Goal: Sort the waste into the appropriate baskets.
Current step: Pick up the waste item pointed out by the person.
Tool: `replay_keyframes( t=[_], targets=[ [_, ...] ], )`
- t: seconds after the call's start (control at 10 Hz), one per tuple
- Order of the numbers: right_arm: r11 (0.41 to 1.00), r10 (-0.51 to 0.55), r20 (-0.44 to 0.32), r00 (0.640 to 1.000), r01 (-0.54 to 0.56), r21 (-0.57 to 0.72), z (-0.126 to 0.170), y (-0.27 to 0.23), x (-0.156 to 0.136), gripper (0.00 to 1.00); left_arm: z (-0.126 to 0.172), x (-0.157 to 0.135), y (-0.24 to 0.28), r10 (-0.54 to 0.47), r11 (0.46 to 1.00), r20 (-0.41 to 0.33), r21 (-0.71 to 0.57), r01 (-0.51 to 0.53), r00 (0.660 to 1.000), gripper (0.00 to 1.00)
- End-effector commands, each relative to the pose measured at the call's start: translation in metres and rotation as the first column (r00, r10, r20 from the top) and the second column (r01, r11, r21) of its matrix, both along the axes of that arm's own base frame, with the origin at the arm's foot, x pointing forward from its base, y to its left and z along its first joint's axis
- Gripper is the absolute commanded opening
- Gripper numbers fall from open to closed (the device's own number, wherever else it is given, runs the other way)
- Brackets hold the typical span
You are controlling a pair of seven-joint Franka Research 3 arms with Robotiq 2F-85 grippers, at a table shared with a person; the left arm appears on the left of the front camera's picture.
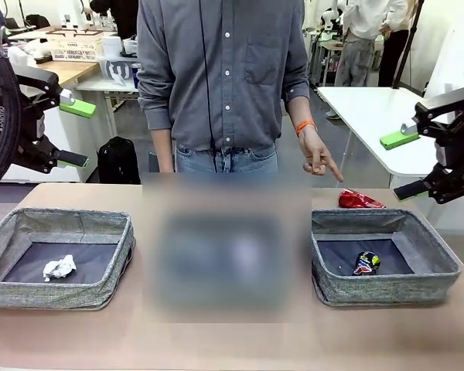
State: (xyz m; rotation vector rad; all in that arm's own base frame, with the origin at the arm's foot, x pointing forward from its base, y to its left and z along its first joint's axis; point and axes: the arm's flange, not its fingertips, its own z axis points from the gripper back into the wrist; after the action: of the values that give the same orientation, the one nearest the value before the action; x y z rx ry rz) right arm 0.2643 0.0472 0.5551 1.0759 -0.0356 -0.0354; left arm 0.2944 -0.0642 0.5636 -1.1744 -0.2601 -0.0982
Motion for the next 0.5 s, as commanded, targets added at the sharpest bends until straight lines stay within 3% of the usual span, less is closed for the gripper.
replay_keyframes(
  t=[0.0,0.2,0.3,0.4],
  targets=[
    [1.000,0.007,0.009,1.000,-0.007,0.016,0.000,0.001,0.000,1.00,0.000,0.000,-0.002,-0.004,1.000,0.014,-0.019,0.005,1.000,1.00],
    [1.000,0.000,0.000,1.000,0.000,0.000,0.000,0.000,0.000,1.00,0.000,0.000,-0.002,-0.004,1.000,0.014,-0.019,0.005,1.000,1.00],
    [0.857,0.038,0.136,0.990,0.038,-0.514,-0.004,0.005,0.007,1.00,0.000,0.000,-0.002,-0.004,1.000,0.014,-0.019,0.005,1.000,1.00],
    [0.562,0.208,0.215,0.954,0.063,-0.825,-0.005,0.009,0.014,1.00,0.000,0.000,-0.002,-0.004,1.000,0.014,-0.019,0.005,1.000,1.00]
  ],
)
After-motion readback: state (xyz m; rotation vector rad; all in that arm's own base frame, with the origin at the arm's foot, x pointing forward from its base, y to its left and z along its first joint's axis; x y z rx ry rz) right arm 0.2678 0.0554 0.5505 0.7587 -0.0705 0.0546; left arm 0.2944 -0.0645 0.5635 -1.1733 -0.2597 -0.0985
